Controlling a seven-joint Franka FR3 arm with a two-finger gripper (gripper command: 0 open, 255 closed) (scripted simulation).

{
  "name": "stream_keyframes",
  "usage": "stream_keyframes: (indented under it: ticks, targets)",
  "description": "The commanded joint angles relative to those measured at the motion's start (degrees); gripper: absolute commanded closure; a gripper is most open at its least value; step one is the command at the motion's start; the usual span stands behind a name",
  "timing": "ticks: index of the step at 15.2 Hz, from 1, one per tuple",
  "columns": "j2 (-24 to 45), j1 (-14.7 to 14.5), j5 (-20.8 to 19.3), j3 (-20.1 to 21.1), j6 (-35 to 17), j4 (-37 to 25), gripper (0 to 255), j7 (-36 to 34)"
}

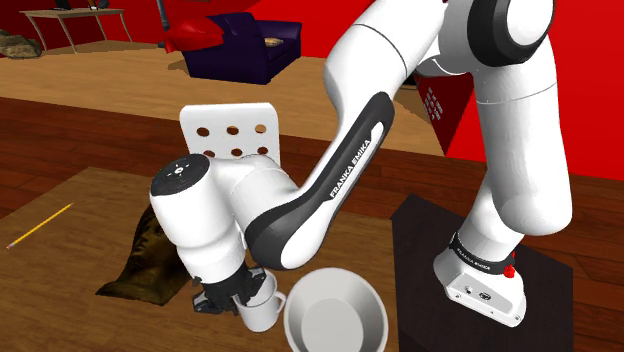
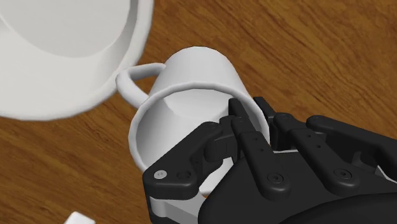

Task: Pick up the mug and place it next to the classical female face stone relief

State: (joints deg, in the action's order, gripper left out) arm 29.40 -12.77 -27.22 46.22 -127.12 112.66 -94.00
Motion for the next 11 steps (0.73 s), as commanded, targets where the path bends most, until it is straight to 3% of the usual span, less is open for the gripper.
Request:
stream_keyframes:
  ticks: [1,6,7,11]
  targets:
    - [0.3,-0.1,-0.2,-0.2,-0.2,0.2,255,-0.1]
    - [0.3,-0.1,-0.2,-0.2,-0.2,0.2,255,-0.1]
    - [0.3,0.0,-0.2,-0.2,-0.2,0.2,0,-0.1]
    - [0.2,0.0,-0.2,-0.2,-0.2,0.3,0,0.0]
